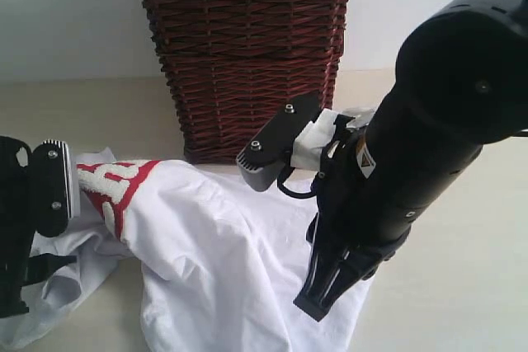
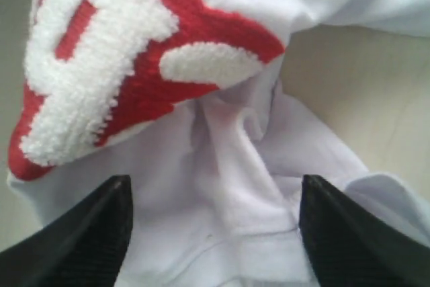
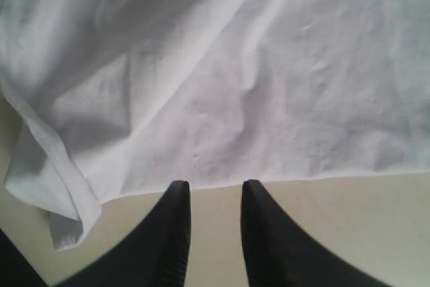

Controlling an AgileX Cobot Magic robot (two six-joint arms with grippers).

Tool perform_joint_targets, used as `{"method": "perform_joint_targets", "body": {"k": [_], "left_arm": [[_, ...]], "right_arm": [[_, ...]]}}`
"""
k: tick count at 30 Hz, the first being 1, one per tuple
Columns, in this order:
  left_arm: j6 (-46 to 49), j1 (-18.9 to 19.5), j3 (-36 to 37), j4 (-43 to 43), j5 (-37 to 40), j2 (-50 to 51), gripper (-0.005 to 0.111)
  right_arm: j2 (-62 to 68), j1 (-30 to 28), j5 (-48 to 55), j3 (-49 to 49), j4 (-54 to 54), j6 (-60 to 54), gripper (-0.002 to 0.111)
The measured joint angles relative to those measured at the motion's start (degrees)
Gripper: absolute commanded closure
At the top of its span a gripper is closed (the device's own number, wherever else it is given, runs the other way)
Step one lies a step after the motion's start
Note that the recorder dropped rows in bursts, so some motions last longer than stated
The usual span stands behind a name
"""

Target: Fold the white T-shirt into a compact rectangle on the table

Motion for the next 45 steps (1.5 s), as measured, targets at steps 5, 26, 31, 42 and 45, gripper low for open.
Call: {"method": "perform_joint_targets", "body": {"k": [5,26,31,42,45], "left_arm": [[0.0,-1.1,-0.5,-4.2,1.1,3.9,0.040],[0.2,-6.3,-4.1,-1.5,-3.7,11.7,0.107],[0.1,-6.3,-7.0,-0.9,7.5,5.1,0.107],[-1.8,-6.3,-14.1,-1.6,43.2,-12.8,0.107],[-5.5,-6.3,-16.5,-1.6,53.9,-15.5,0.107]], "right_arm": [[0.0,0.0,0.0,0.0,0.0,0.0,0.080],[0.0,0.0,0.0,0.0,0.0,0.0,0.080],[0.0,0.0,0.2,0.0,-0.4,0.0,0.080],[0.0,0.0,1.1,0.0,-14.9,9.4,0.083],[0.0,0.0,1.2,0.0,-19.4,12.6,0.094]]}}
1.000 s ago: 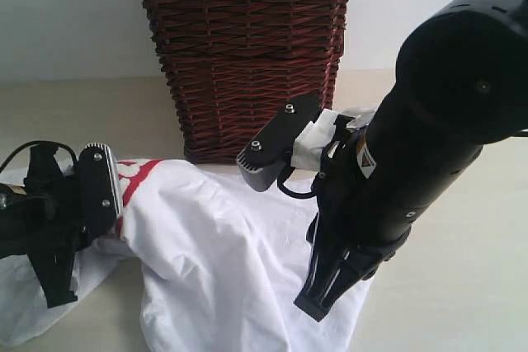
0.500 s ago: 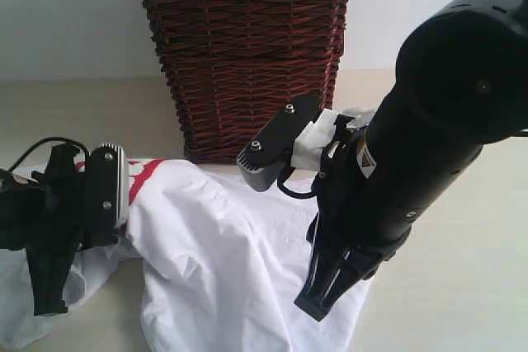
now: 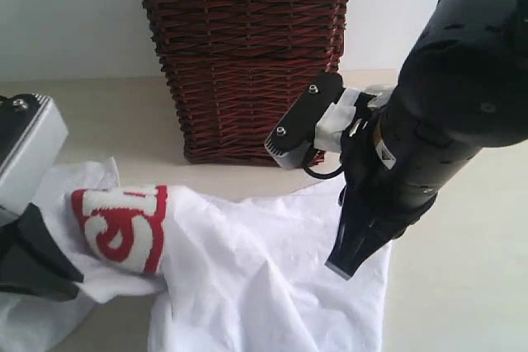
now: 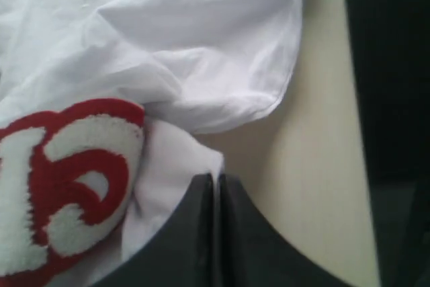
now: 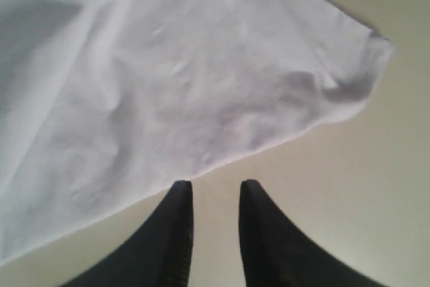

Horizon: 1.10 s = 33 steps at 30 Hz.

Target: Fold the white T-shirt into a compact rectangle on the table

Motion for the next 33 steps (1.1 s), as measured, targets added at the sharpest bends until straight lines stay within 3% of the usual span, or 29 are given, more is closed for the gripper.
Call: {"method": "perform_joint_targets", "body": {"k": [3,12,19,26,33], "left_arm": [[-4.5,0.0,-1.8,0.0,4.2,-2.1,0.107],[-10.3,0.0,-2.5,-3.0,6.0,-5.0,0.107],[-15.8,-1.4,1.6,-1.7,6.0,-5.0,0.107],[-16.9,-1.9,3.8,1.8,6.2,-5.0,0.107],[-22.2,-8.8,4.2,3.3,6.2,-4.9,0.107]], "right_arm": [[0.0,0.0,0.2,0.0,-1.5,1.2,0.108],[0.3,-1.3,-3.2,0.1,-3.1,1.7,0.108],[9.1,-12.7,-15.0,0.5,4.2,0.4,0.108],[22.5,-19.8,-16.0,-4.1,15.2,-7.3,0.108],[32.0,-20.9,-19.0,-11.6,16.4,-8.3,0.108]]}}
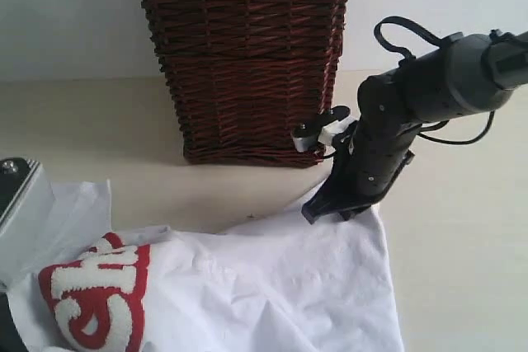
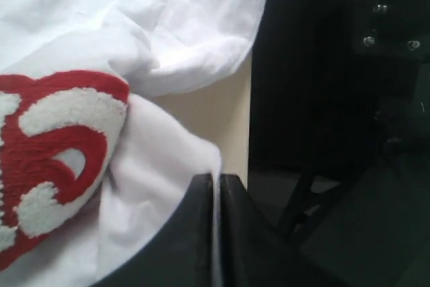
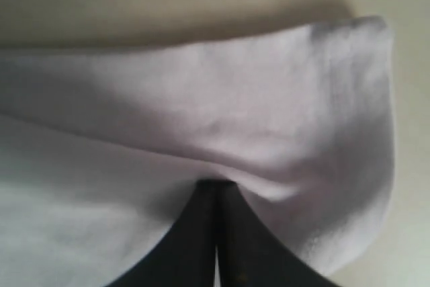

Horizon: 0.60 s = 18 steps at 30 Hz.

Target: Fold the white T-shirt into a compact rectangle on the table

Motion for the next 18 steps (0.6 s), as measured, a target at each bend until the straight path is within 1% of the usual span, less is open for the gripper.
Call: {"method": "perform_joint_targets", "body": {"k": [3,8,12,13,14,15,16,17,18], "left_arm": [[-1.0,-2.2,1.3,0.5,0.0,0.0,0.107],[-1.4,-3.8,2.6,0.5,0.0,0.0,0.107],[-1.8,-5.9,2.8,-4.6,0.0,0.0,0.107],[-2.6,-7.6,2.8,-6.3,-0.1,0.0,0.107],[-3.8,-8.6,2.9,-5.7,-0.1,0.0,0.107],[-8.1,-10.4,3.4,-2.3,-0.1,0.4,0.107],[-10.1,-11.1,3.7,0.9,-0.1,0.6,0.107],[-12.6,-12.1,4.7,7.2,0.0,1.4,0.107],[-13.5,-12.4,5.2,9.8,0.0,1.7,0.107]], "right_arm": [[2.6,-0.8,0.8,-3.9,0.0,-0.1,0.108],[6.1,-3.6,3.0,-8.9,1.3,-1.6,0.108],[7.2,-6.9,5.9,-11.7,1.8,-3.3,0.108],[7.7,-8.7,7.4,-13.1,1.6,-4.1,0.108],[7.9,-9.3,7.8,-13.6,1.2,-4.4,0.108],[8.2,-10.4,8.8,-14.8,0.7,-4.4,0.108],[8.5,-10.7,8.9,-15.4,0.7,-3.8,0.108],[8.9,-10.9,9.1,-16.1,0.4,-3.9,0.108],[8.9,-10.9,9.1,-16.2,0.4,-4.3,0.108]]}}
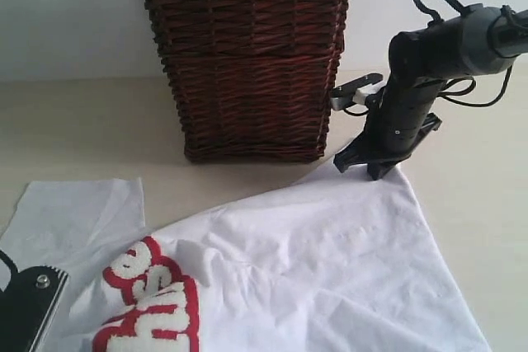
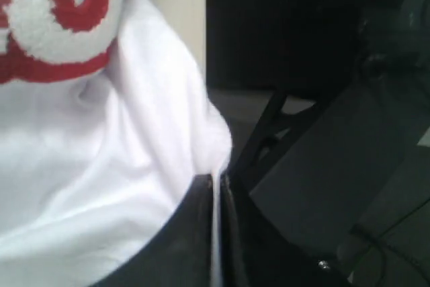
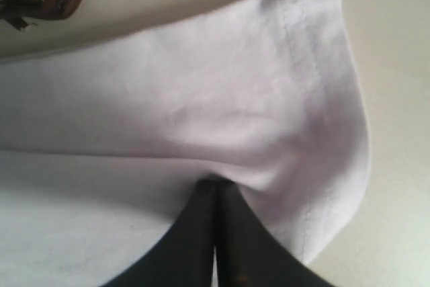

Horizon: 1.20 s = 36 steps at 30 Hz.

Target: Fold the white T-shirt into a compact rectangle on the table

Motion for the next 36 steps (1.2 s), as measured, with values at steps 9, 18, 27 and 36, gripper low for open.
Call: {"method": "perform_joint_targets", "body": {"k": [9,18,27,36], "left_arm": [[8.7,-0.5,-0.4,-23.2,0.0,0.0,0.107],[2.2,-0.5,-3.2,-23.7,-0.3,-6.7,0.107],[2.0,-1.2,-5.4,-24.4,-0.1,-12.3,0.107],[-6.9,-1.2,-10.7,-16.2,-0.1,-16.1,0.107]], "right_arm": [[0.0,0.0,0.1,0.0,0.1,-0.2,0.108],[0.0,0.0,0.1,0.0,0.1,-0.4,0.108],[0.0,0.0,0.1,0.0,0.1,-0.4,0.108],[0.1,0.0,0.1,0.0,0.1,-0.4,0.108]]}}
